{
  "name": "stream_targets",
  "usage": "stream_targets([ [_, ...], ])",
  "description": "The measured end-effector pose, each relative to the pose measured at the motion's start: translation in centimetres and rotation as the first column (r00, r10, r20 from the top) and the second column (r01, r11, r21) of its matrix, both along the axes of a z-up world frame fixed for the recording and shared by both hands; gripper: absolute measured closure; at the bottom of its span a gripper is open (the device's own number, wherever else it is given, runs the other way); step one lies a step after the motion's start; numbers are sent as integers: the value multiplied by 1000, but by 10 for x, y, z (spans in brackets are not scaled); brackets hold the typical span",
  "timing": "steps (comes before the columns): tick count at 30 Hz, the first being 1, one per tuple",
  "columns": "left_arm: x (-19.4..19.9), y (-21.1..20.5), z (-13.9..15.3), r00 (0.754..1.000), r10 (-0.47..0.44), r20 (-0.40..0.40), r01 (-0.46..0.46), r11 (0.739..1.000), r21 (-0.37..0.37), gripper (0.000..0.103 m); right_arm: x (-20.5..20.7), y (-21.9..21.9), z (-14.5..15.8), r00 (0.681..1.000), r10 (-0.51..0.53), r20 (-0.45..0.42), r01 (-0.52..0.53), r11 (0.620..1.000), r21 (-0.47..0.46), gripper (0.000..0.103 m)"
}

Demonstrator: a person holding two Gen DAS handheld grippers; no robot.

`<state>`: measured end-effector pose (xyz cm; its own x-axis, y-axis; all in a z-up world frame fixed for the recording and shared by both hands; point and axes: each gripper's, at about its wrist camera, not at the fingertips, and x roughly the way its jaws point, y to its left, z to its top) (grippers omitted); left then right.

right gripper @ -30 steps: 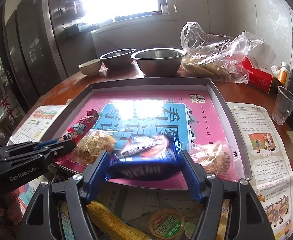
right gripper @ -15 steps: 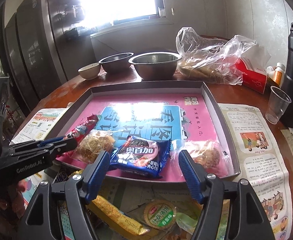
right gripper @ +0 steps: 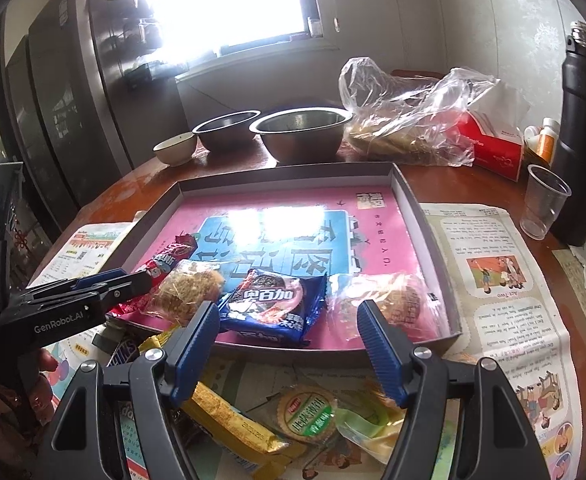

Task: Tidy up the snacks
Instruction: 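Lower the red candy bar into the tray with the left gripper while the right releases the blue biscuit pack, then withdraw both open grippers from the tray toward the remaining snacks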

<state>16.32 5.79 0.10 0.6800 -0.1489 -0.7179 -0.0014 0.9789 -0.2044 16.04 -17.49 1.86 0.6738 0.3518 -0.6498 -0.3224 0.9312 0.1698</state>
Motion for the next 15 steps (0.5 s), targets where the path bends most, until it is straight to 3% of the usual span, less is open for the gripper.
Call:
stream_targets([
  [7,-13,-1,17,999,-6,35,6,1000,1,44,-7,-16,13,999,-24,21,23,999,36,31],
  [15,-27,-5,35,997,-22,71,22,1000,9,41,-19,-42,32,995,-79,57,76,995,62,29],
])
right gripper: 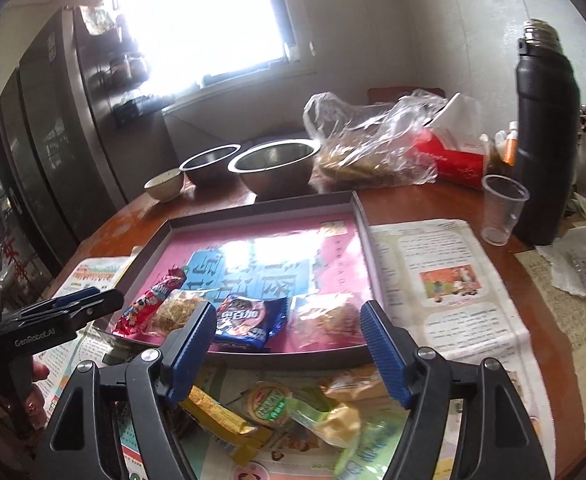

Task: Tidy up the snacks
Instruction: 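Withdraw both open grippers from the tray toward the remaining snacks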

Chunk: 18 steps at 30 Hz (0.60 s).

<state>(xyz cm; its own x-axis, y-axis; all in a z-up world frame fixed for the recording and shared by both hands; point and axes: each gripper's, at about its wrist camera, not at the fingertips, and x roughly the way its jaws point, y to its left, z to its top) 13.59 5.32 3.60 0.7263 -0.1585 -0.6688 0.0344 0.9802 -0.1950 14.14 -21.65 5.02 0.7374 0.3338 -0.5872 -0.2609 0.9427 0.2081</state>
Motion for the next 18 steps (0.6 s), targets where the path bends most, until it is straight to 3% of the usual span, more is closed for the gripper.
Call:
stream_targets([
  [18,-31,-8,26,998,-32,56,31,999,14,35,-21,-21,17,999,-36,33,36,999,7,29],
])
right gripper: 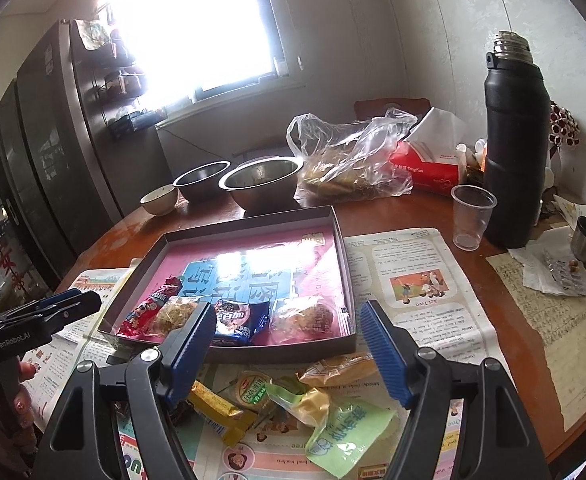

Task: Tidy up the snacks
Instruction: 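Withdraw both open grippers from the tray toward the remaining snacks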

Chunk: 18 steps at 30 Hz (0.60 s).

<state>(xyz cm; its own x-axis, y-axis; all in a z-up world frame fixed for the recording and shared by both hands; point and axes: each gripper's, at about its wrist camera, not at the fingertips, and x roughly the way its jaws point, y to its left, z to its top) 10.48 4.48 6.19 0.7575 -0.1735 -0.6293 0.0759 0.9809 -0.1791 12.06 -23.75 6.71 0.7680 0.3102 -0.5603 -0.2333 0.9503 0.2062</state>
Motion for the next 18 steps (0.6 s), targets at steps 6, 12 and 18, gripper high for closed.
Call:
stream_targets([
  [6,-9,-8,3,1000,-28,3,28,1000,3,31,-9,-5,2,1000,6,5,-6,1000,-7,29],
  [12,-15,-17,3,998,-55,-8,55,998,12,30,-16,-10,0,1000,12,0,-12,1000,-20,29],
  [18,-19,-26,-2,996,-79,-31,79,997,16,30,-20,-18,-5,1000,14,-17,-15,1000,-21,29],
])
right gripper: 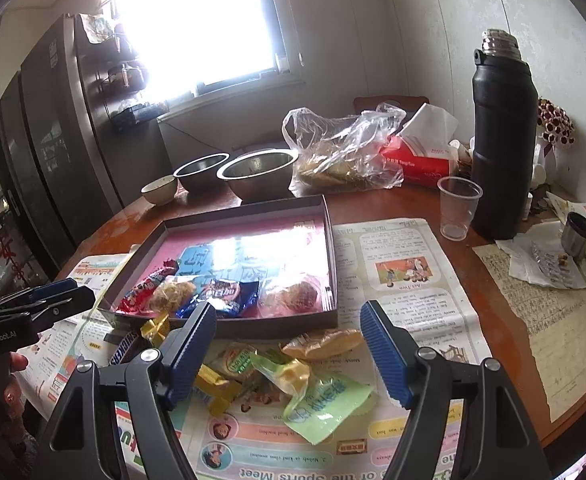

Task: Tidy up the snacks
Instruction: 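Withdraw both open grippers from the tray toward the remaining snacks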

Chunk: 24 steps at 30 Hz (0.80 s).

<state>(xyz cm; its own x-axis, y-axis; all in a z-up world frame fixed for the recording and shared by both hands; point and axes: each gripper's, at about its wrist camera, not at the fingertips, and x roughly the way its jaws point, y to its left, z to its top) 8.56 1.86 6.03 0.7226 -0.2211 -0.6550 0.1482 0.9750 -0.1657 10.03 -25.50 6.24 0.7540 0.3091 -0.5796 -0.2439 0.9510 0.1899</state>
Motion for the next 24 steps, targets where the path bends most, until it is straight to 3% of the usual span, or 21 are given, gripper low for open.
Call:
stream_targets([
  [14,-1,-22,-24,995,-58,-84,60,998,15,30,-3,-7,-12,999,45,-28,-46,999,-11,29],
  [24,8,-31,-47,985,-80,-153,85,996,23,30,8,-4,-39,992,95,-79,-99,994,-49,29],
])
